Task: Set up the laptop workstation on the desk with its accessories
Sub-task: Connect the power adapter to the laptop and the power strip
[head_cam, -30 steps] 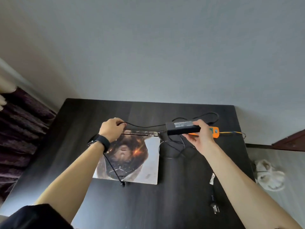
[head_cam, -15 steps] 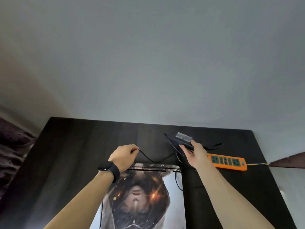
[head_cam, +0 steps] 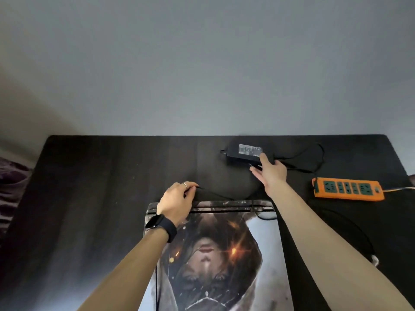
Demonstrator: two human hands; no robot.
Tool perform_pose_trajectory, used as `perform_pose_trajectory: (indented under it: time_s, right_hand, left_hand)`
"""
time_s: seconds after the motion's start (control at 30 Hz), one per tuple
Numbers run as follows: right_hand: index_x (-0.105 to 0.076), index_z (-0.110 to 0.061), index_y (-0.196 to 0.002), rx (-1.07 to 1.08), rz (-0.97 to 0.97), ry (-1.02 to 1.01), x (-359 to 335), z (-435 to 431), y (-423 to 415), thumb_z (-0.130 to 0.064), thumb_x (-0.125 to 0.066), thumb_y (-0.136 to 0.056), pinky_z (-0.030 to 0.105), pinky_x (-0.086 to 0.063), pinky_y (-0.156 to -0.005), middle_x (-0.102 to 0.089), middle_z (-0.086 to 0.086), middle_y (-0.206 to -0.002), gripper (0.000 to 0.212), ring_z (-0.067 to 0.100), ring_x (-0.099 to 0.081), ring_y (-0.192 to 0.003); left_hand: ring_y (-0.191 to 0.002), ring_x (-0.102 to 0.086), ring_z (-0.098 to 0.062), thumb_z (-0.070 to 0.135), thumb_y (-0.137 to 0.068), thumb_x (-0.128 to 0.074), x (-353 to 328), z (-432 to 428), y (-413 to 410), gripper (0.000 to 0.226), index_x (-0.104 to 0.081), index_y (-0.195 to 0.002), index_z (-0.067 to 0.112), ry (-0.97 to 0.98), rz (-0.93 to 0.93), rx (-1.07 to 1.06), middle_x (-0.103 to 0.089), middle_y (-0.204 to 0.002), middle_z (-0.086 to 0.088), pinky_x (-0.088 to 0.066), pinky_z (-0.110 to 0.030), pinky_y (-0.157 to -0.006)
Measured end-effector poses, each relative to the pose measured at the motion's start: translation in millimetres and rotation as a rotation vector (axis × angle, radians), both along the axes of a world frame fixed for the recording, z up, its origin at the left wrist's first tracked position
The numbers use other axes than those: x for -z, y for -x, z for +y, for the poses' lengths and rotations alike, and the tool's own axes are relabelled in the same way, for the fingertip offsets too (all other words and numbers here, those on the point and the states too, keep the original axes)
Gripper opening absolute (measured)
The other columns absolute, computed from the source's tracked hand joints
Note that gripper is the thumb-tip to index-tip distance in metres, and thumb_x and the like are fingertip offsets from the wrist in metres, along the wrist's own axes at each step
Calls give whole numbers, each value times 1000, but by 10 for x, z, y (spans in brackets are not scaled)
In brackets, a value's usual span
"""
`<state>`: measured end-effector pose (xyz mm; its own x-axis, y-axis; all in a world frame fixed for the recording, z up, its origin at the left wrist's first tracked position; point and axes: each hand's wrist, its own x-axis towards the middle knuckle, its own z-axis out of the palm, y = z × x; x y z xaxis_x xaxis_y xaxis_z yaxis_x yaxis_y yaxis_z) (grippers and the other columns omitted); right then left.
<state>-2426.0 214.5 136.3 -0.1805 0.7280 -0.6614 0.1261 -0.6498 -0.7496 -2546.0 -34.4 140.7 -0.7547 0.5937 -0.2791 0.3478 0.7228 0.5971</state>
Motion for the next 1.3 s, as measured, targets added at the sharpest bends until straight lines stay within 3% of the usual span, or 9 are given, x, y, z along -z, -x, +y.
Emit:
perform_pose_trajectory:
  time_s: [0.1,0.2,0.33,0.57,0.73,0.83,0.93,1.1,1.3]
  right_hand:
    - [-33,-21,-156,-287,-266,-335,-191,-429,-222,-33,-69,-93,35,-48,-106,-57,-2,-141,74,15,-66,-112]
    - [-43,-30,-148,-476,-373,-621,-364,-974,-781,-30,-73,-90,27,-50,-93,-57,-17,-128,65,6,-66,-98]
    - [-28,-38,-151,-601,-689,-597,-245,-1111,-1434,-45,-65,-91,44,-54,-88,-62,-13,-90,71,12,-65,-85]
    - [-54,-23,-117,-916,-935,-734,-127,-744,-1312,-56,-38,-100,47,-50,-83,-68,9,-114,40,42,-63,-104]
    - [-58,-17,-116,-942,-931,-852,-167,-509,-1147,-43,-41,-106,40,-45,-74,-71,12,-103,33,42,-65,-101]
    - [-65,-19,-110,-840,-903,-827,-120,-401,-1083,-45,-39,-106,38,-44,-71,-71,12,-100,36,40,-65,-97]
    - [-69,-21,-109,-713,-909,-746,-47,-313,-1035,-42,-46,-105,34,-41,-70,-72,12,-104,31,38,-65,-101]
    - [-54,-28,-138,-670,-836,-724,-132,-364,-1021,-44,-53,-100,41,-51,-85,-69,0,-109,41,27,-64,-107]
    - [-74,-25,-112,-929,-548,-796,-155,-842,-1326,-40,-64,-94,24,-39,-84,-61,-10,-101,26,16,-54,-98]
  left_hand:
    - [-104,-62,-23,40,-98,-50,84,53,-59,25,-67,-117,40,48,71,19,-66,-107,3,-50,-41,-90]
    - [-116,-53,-28,35,-96,-56,116,-45,-151,36,-60,-132,34,25,156,16,-60,-121,-2,-48,-45,-94]
    - [-117,-47,-31,45,-89,-61,53,-297,-318,56,-48,-140,28,234,390,-108,-47,-130,-6,-42,-49,-92]
    - [-92,-56,-42,41,-94,-59,-13,-589,-622,49,-53,-124,3,450,361,-211,-56,-107,-22,-47,-49,-66]
    - [-105,-61,-40,39,-102,-44,-253,-312,-504,37,-49,-125,10,341,95,-229,-62,-118,-13,-46,-43,-75]
    - [-70,-71,-26,35,-99,-54,-279,-39,-383,30,-58,-118,12,50,-313,-372,-70,-94,-7,-58,-37,-63]
    - [-40,-56,-10,27,-99,-56,-309,239,-311,19,-62,-97,9,-207,-634,-534,-62,-82,-5,-44,-21,-38]
    - [-45,-54,-9,22,-102,-53,-461,710,-179,18,-52,-87,11,-447,-867,-636,-52,-75,-1,-42,-19,-41]
    - [-59,-65,-14,21,-103,-50,-314,1062,-46,14,-51,-108,8,-532,-965,-724,-55,-82,-3,-51,-21,-49]
